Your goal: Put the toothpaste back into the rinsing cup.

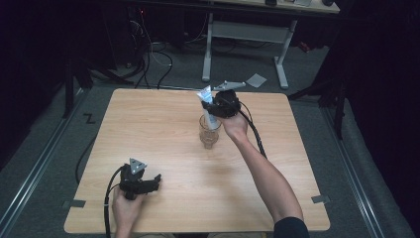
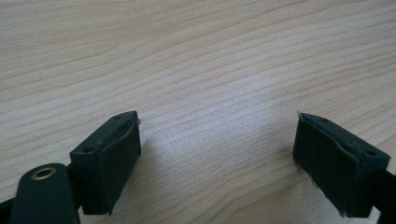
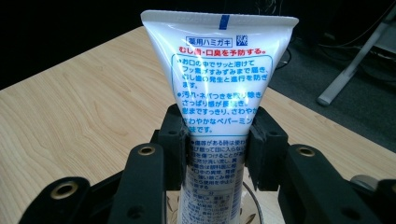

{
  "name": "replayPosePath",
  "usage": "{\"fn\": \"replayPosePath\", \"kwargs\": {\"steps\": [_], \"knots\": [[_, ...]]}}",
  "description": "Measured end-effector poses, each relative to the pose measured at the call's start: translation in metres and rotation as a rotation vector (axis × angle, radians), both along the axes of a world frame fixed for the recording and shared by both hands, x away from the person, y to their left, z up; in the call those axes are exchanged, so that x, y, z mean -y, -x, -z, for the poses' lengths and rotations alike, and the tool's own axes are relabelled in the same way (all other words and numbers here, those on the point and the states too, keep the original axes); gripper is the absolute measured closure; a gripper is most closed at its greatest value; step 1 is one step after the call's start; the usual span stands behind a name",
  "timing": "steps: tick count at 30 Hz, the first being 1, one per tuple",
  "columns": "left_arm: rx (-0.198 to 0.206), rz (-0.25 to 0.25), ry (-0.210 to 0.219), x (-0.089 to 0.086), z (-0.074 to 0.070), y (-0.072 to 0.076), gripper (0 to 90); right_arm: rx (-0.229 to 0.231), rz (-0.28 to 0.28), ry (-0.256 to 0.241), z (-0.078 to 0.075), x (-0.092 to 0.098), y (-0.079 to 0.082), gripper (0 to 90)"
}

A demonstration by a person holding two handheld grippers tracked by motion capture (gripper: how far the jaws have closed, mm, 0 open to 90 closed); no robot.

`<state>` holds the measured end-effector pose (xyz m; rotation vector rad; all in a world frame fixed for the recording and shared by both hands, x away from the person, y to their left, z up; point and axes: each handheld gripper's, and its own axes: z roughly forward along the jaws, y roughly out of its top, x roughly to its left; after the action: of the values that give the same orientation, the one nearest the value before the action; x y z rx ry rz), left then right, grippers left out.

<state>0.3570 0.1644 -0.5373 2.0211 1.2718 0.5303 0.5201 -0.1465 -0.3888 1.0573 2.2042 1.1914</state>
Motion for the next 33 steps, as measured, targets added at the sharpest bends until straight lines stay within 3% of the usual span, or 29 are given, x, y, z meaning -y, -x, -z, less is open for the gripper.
{"fn": "replayPosePath", "kwargs": {"steps": [33], "knots": [[0.001, -0.001, 0.002, 0.0, 0.0, 0.0, 15.4, -0.035, -0.003, 0.038, 0.019, -0.003, -0.001, 62.8]]}}
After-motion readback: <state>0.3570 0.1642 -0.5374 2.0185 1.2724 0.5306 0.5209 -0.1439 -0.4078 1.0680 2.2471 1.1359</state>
